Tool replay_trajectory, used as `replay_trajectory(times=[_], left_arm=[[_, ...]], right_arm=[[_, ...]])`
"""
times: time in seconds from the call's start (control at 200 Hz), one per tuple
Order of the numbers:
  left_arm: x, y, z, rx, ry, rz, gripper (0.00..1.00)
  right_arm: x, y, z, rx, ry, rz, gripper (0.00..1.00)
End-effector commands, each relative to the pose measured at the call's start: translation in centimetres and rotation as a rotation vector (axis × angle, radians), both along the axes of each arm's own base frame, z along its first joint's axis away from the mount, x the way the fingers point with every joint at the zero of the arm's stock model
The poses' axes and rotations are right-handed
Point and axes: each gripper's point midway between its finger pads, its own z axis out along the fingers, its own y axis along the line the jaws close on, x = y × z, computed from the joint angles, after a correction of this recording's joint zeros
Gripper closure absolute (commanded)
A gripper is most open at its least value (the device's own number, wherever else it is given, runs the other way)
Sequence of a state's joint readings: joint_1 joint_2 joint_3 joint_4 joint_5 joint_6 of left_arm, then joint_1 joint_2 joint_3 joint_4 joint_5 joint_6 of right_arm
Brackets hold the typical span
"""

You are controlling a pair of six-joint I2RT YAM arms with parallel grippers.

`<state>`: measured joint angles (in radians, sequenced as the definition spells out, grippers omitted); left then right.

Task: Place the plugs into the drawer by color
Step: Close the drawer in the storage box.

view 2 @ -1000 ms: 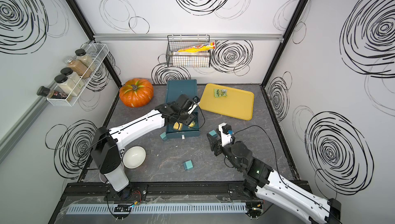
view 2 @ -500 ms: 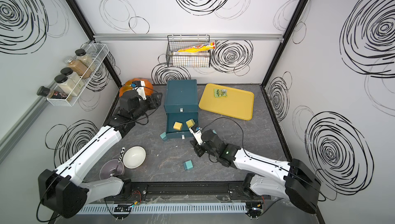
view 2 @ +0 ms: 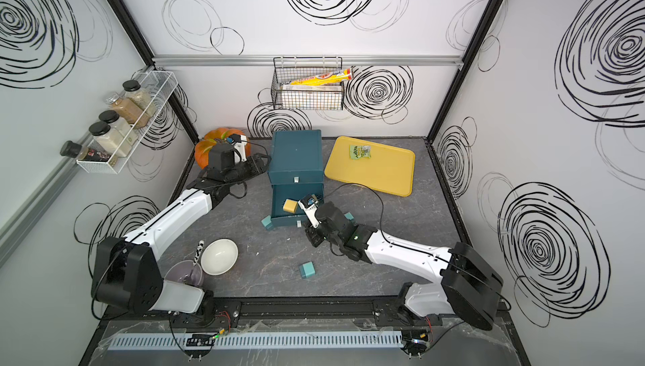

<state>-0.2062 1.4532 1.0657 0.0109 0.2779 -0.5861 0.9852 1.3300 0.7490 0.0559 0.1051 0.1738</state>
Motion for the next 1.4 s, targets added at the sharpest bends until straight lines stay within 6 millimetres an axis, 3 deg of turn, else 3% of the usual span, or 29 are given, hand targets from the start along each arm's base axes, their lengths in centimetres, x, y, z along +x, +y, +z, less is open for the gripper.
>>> replay_trajectory(times=[0.0, 0.045, 0.12, 0.21, 0.461, 0.631, 0.756, 0.861, 1.051, 1.136, 1.211, 1.317, 1.397], left_arm=[[0.4, -1.4, 1.1, -0.026, -0.045, -0.066, 0.68], [0.2, -1.4, 1.0, -0.013, -0.049, -0.059, 0.7], [0.2, -1.5, 1.1, 0.009, -0.058, -0.056, 0.65], [0.3, -1.8, 0.7, 0.007, -0.047, -0.074, 0.68], [0.0, -2.1, -0.4, 0.016, -0.041, -0.09, 0.67], [-0.1, -3.0, -1.8, 0.018, -0.002, -0.137, 0.68], [-0.1, -2.7, -2.5, 0.036, 0.013, -0.127, 0.69], [-0.4, -2.7, -2.5, 0.033, 0.017, -0.128, 0.7], [-0.2, -2.0, -2.3, 0.041, 0.015, -0.101, 0.69], [-0.2, -2.0, -2.6, 0.038, 0.023, -0.103, 0.69], [-0.1, -1.9, -2.6, 0.04, 0.019, -0.098, 0.68], [0.0, -1.9, -2.7, 0.041, 0.025, -0.1, 0.68], [-0.1, -1.9, -2.9, 0.043, 0.028, -0.104, 0.68]], right_arm=[[1.5, 0.7, 0.8, -0.039, -0.026, -0.027, 0.77], [1.9, 1.2, 1.1, -0.053, -0.029, -0.028, 0.77], [2.9, 1.7, 1.9, -0.058, -0.051, -0.054, 0.77], [4.0, 2.3, 2.4, -0.06, -0.09, -0.071, 0.77], [7.0, 3.0, 0.7, -0.188, -0.155, -0.142, 0.76], [8.3, 3.0, 0.9, -0.239, -0.175, -0.189, 0.81], [7.8, 3.1, 3.0, -0.134, -0.215, -0.181, 0.8], [7.0, 3.3, 3.5, -0.125, -0.175, -0.14, 0.81], [1.3, 5.0, 6.5, 0.059, -0.121, 0.156, 0.79], [-1.1, 5.1, 5.8, 0.087, -0.065, 0.256, 0.79], [-2.4, 5.3, 4.1, 0.085, -0.021, 0.318, 0.78], [-2.4, 5.9, 2.0, 0.031, 0.027, 0.342, 0.78], [-0.8, 5.9, 0.7, -0.041, 0.025, 0.279, 0.78]])
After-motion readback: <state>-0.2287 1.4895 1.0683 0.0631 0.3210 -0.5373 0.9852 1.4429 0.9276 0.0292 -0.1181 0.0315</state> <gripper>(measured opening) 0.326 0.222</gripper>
